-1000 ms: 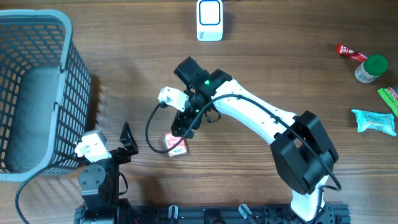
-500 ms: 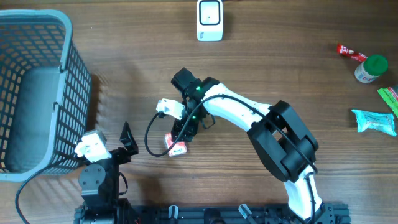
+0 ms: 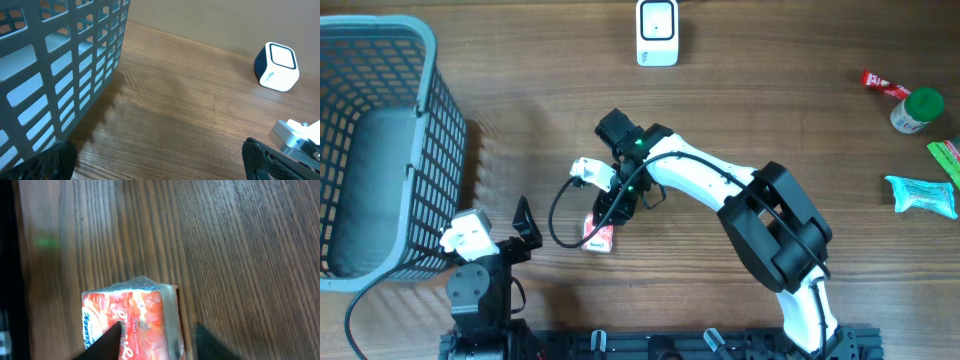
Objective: Scan the item barcode
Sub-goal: 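Lift the tissue pack and hold it at the scanner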
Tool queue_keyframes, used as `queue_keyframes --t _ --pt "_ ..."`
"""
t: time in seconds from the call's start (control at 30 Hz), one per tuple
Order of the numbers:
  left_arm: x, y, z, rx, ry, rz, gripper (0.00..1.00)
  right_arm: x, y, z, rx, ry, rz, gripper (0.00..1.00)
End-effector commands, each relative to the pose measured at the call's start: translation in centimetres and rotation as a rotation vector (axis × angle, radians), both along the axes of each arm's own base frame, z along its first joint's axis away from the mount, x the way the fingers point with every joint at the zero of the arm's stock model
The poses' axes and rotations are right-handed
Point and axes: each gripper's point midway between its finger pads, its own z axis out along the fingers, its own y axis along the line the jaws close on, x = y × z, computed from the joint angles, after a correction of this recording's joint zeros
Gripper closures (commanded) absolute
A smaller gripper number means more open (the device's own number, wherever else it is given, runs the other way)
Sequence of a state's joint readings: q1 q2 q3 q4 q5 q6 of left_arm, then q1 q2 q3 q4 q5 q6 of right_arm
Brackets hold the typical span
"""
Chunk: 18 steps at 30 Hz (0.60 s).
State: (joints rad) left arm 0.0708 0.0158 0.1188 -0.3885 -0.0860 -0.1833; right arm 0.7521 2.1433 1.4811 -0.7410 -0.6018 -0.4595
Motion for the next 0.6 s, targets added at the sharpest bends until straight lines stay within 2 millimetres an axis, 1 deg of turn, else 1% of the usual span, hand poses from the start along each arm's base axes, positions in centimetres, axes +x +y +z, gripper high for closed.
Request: queue_keyframes --t 0.0,0.03,0.07,0.1,0.13,0.17,0.23,0.3,0.33,0.4,0.43,0.47,0.5,0.53,0.57 --pt "0.0 0.4 0.0 0.023 -0.001 0.015 0.0 -1.1 0.0 -1.3 -0.034 0.068 -0.023 0.65" --pt "0.0 0.4 0.0 0.023 -0.001 0.015 0.0 -1.3 -0.1 -1.7 -0.05 0.087 -0.034 0.65" --pt "0.0 0.4 0.0 0.023 -0.001 0.015 0.0 -1.4 -0.1 -1.8 -0.058 0.097 -0.048 0.71" --pt "0.0 0.4 0.0 0.023 -0.001 0.015 0.0 -1.3 -0.1 -1.8 -0.06 0.102 -0.061 0.78" --pt "0.0 0.4 0.0 0.023 -0.001 0.015 0.0 -1.0 0.1 -1.8 -0.063 0.115 -0.101 0.94" --pt "0.0 0.4 0.0 0.023 -0.001 0.015 0.0 -0.6 0.3 -1.7 -0.065 0.129 -0.147 0.95" --pt "0.0 0.4 0.0 0.023 -0.001 0.015 0.0 0.5 0.7 -1.3 -0.07 0.161 -0.247 0.95" --pt "0.0 0.4 0.0 0.023 -0.001 0.015 0.0 3.0 0.6 0.6 -0.068 0.212 -0.409 0.96" --pt "0.0 0.4 0.0 0.023 -0.001 0.015 0.0 3.9 0.3 1.2 -0.064 0.227 -0.462 0.96" --pt "0.0 0.4 0.0 0.023 -0.001 0.015 0.0 7.2 -1.8 3.4 -0.061 0.298 -0.669 0.96" --pt "0.0 0.4 0.0 0.023 -0.001 0.015 0.0 8.2 -3.1 4.1 -0.072 0.338 -0.757 0.95" --pt "0.0 0.4 0.0 0.023 -0.001 0.015 0.0 9.6 -6.0 4.7 -0.109 0.428 -0.92 0.95" --pt "0.0 0.4 0.0 0.023 -0.001 0.015 0.0 10.2 -7.7 4.6 -0.141 0.481 -1.009 0.95" --pt "0.0 0.4 0.0 0.023 -0.001 0.015 0.0 10.9 -10.5 3.9 -0.221 0.543 -1.167 0.95" --pt "0.0 0.4 0.0 0.023 -0.001 0.015 0.0 11.3 -13.4 2.7 -0.327 0.588 -1.364 0.95"
